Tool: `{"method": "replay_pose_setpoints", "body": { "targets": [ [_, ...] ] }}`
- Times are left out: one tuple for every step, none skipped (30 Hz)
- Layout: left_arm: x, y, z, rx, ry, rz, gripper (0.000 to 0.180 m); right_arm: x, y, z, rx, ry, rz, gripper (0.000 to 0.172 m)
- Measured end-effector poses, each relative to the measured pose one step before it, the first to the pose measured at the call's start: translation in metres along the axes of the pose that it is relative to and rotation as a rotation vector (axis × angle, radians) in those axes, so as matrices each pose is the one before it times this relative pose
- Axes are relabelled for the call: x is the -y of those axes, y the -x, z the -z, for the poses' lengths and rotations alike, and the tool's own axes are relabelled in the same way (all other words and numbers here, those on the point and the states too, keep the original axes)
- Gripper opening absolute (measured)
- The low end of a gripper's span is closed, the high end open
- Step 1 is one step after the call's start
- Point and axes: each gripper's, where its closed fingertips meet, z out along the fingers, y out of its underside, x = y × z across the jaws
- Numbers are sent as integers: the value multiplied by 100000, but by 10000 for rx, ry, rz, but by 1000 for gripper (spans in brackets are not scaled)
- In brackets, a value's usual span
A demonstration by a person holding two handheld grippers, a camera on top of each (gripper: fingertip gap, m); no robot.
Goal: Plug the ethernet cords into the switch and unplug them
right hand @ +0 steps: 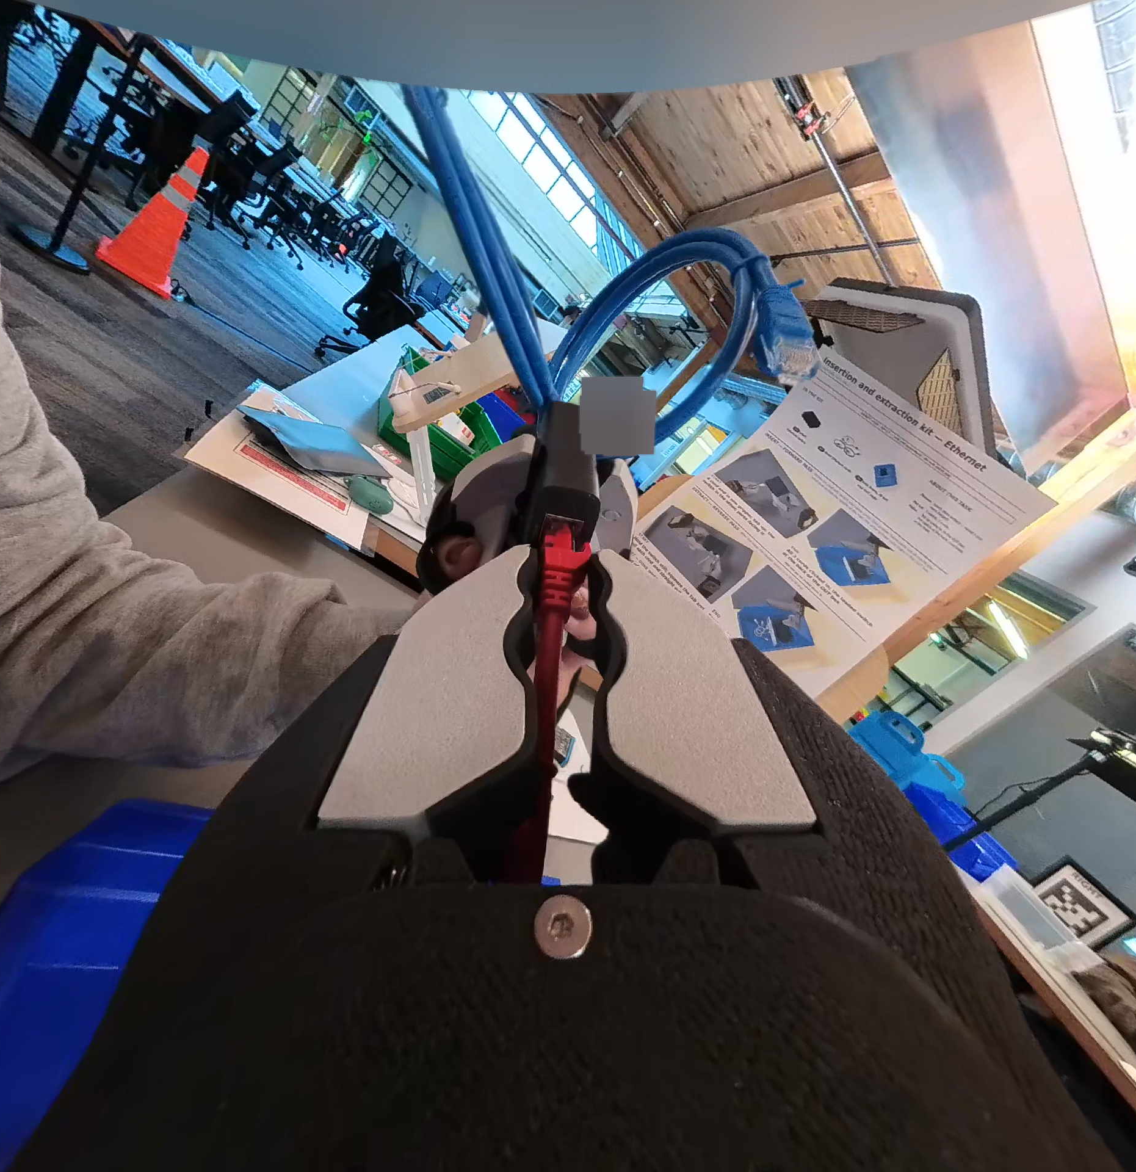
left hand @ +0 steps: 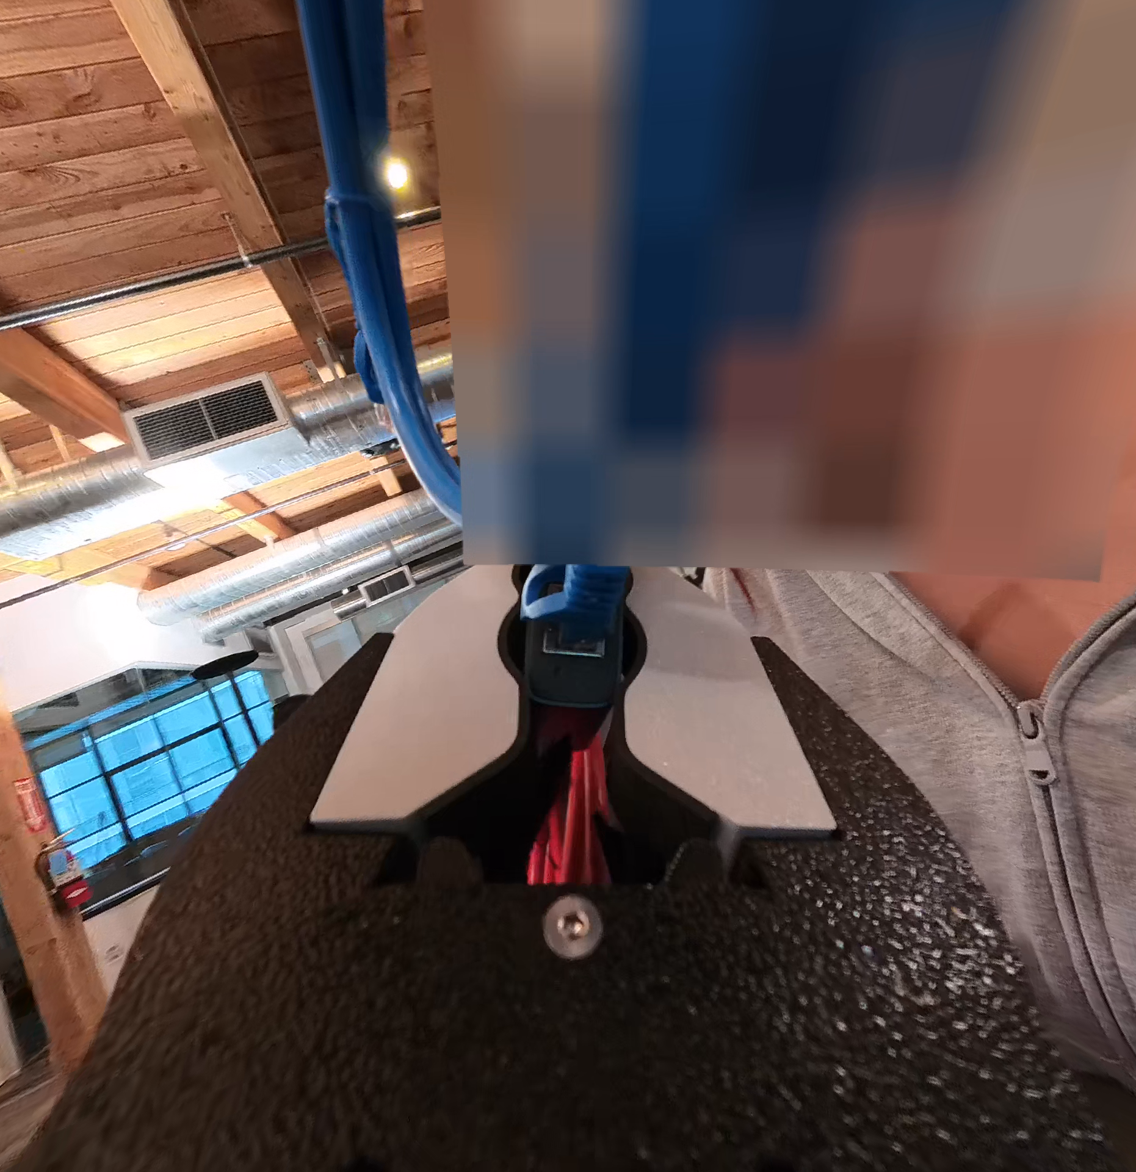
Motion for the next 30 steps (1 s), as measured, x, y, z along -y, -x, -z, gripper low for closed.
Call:
{"method": "replay_pose_setpoints", "body": {
  "targets": [
    [-27,58,99,66,110,-84,22,-142,-8,-66,-59,39,70,13],
    [-30,56,97,64,129,-64,22,-180,-38,-63,-104,73,127,14],
    [-73,101,102,95,162,-76,21,-163,-74,-31,-148,85,212,15],
    [-82,107,104,109,178,-103,21,-100,-58,-14,-135,79,240,15],
    [-96,67,106,78,180,-80,21,20,20,12,-60,35,167,16],
    [-137,63,95,62,204,-69,21,111,79,37,31,-7,4,17],
    [-230,37,92,47,249,-76,21,175,104,57,107,-39,-154,19],
    [-264,-39,43,30,246,-81,21,59,137,74,160,26,-212,23],
    [-173,-142,50,-2,225,-67,21,-182,84,42,122,192,-152,25],
    [-227,-208,133,-99,185,-40,21,-507,71,0,90,391,-23,27],
    [-127,-109,-16,-91,144,-16,21,-740,159,-31,116,566,95,31],
    [-174,-54,-33,-41,183,-37,21,-795,197,-54,120,601,130,33],
    [-233,-19,-27,-18,219,-35,21,-621,343,-40,203,470,115,32],
    [-280,-39,-11,3,236,-17,21,-241,323,-38,184,198,60,30],
    [-297,73,4,71,232,-55,21,81,146,-6,68,-29,-2,29],
    [-196,-29,3,-37,171,12,21,47,36,3,17,13,-13,27],
    [-102,-40,32,-54,77,54,21,-107,29,-1,-2,138,75,26],
    [-101,29,31,5,60,10,21,-133,9,-16,-62,164,184,26],
    [-123,30,33,9,70,3,21,-194,10,-34,-86,224,230,26],
    [-154,48,23,13,92,24,21,-233,7,-39,-88,274,239,26],
    [-168,66,19,23,95,39,21,-247,-8,-53,-90,274,221,26],
    [-102,121,-2,36,60,29,21,-203,-14,-38,-87,219,170,26],
    [-61,49,12,18,-7,32,21,-96,-1,-20,-51,134,85,26],
    [0,-18,-9,-45,-51,76,21,5,40,10,10,70,-3,26],
    [50,-57,-10,-68,-89,84,21,55,65,39,37,33,-61,26],
    [50,-62,-22,-64,-92,69,21,56,53,44,40,29,-76,27],
    [11,-42,-34,-48,-62,69,21,-4,57,24,30,50,-53,28],
    [-24,-28,-46,-40,-29,35,21,-95,81,-53,41,91,-28,29],
    [-22,-35,-76,-57,-34,32,21,-198,111,-120,52,125,-32,30],
    [-10,-58,-73,-60,-48,25,21,-261,66,-181,29,142,-44,34]
  ]
}}
